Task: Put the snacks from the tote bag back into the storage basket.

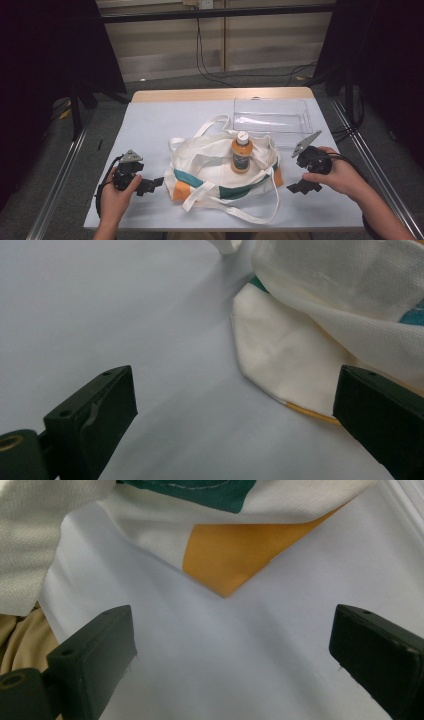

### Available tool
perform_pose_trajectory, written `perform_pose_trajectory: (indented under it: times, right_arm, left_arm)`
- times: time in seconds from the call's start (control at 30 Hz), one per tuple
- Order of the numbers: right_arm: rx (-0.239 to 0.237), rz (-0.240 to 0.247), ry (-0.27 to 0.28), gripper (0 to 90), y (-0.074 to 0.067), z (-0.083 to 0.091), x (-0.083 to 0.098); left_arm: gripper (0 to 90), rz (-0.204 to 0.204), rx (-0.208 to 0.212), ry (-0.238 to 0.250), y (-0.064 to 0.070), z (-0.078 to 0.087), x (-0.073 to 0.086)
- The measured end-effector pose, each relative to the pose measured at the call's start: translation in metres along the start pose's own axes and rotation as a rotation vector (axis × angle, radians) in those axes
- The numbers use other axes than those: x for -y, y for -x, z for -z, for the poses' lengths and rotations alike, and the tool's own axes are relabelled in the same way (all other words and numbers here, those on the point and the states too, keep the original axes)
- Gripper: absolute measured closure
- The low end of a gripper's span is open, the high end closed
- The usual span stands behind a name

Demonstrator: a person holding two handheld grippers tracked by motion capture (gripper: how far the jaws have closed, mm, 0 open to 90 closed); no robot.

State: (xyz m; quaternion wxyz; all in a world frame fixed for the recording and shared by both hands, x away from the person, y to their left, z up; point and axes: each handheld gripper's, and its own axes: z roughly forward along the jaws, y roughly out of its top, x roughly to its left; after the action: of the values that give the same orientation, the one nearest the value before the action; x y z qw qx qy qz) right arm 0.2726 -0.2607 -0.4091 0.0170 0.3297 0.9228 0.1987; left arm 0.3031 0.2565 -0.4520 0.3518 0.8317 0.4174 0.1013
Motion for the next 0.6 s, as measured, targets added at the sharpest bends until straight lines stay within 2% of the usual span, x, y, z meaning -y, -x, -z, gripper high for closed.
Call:
perform_pose_trajectory:
  times: [0.1, 0.33, 0.43, 0.47, 0.6]
  right_arm:
    - [0.004, 0.000, -0.009, 4.8, 0.000, 0.004, -0.005]
    - [0.011, 0.021, -0.033, 5.0, -0.001, 0.014, -0.018]
    - [0.012, 0.035, -0.042, 5.0, 0.000, 0.017, -0.022]
    - [0.011, 0.024, -0.047, 5.0, 0.000, 0.018, -0.024]
    - [0.010, 0.038, -0.065, 5.1, 0.000, 0.022, -0.029]
  left_arm:
    - [3.6, -0.010, -0.001, -0.007, 0.000, 0.001, 0.000]
    - [3.7, -0.001, 0.005, -0.002, -0.001, -0.001, 0.000]
    - [3.7, -0.011, 0.006, -0.017, -0.001, -0.001, 0.000]
    - [3.7, -0.013, 0.006, -0.020, -0.001, -0.001, 0.000]
    - [3.7, 0.000, 0.007, -0.002, -0.001, -0.001, 0.000]
